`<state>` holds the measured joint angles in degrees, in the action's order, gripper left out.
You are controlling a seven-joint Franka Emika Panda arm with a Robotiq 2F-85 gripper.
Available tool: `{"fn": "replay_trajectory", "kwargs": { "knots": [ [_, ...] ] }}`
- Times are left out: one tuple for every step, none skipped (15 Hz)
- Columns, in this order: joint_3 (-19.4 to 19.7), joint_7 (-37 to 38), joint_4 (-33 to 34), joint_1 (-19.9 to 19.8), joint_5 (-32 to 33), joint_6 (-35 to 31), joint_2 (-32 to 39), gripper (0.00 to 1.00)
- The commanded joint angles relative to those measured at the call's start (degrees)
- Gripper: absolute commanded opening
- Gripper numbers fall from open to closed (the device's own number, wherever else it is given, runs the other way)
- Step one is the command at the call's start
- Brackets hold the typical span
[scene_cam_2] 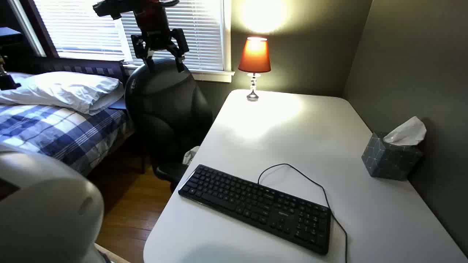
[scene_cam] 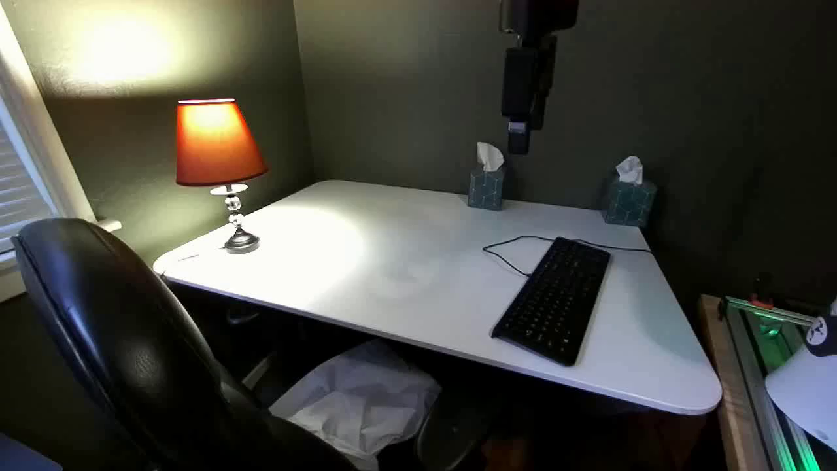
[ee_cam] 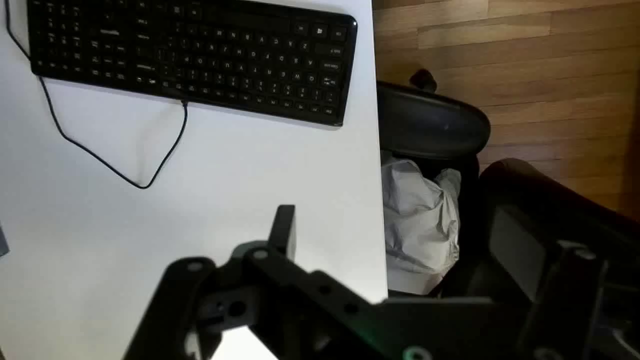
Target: Press one key on the keyboard.
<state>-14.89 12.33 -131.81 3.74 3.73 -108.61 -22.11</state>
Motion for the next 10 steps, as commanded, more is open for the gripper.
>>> {"fn": "replay_trajectory", "kwargs": {
  "knots": [
    [1.18,0.43,0.13,1.37,0.49,0.17,0.17,1.00],
    [1.18,0.43,0.13,1.37,0.49,0.17,0.17,1.00],
    [1.18,0.43,0.13,1.37,0.49,0.17,0.17,1.00],
    [1.18,0.43,0.13,1.37,0.49,0.17,0.17,1.00],
    [1.18,0.43,0.13,1.37,0.49,0.17,0.17,1.00],
    [1.18,0.43,0.13,1.37,0.49,0.17,0.17,1.00],
    [1.18,0.43,0.13,1.37,0.49,0.17,0.17,1.00],
    [1.18,0.43,0.13,1.37,0.49,0.17,0.17,1.00],
    [1.18,0.43,0.13,1.37,0.49,0.17,0.17,1.00],
    [1.65,1.56,-0.41,0.89,0.07,-0.57,0.18,1.00]
  ]
}}
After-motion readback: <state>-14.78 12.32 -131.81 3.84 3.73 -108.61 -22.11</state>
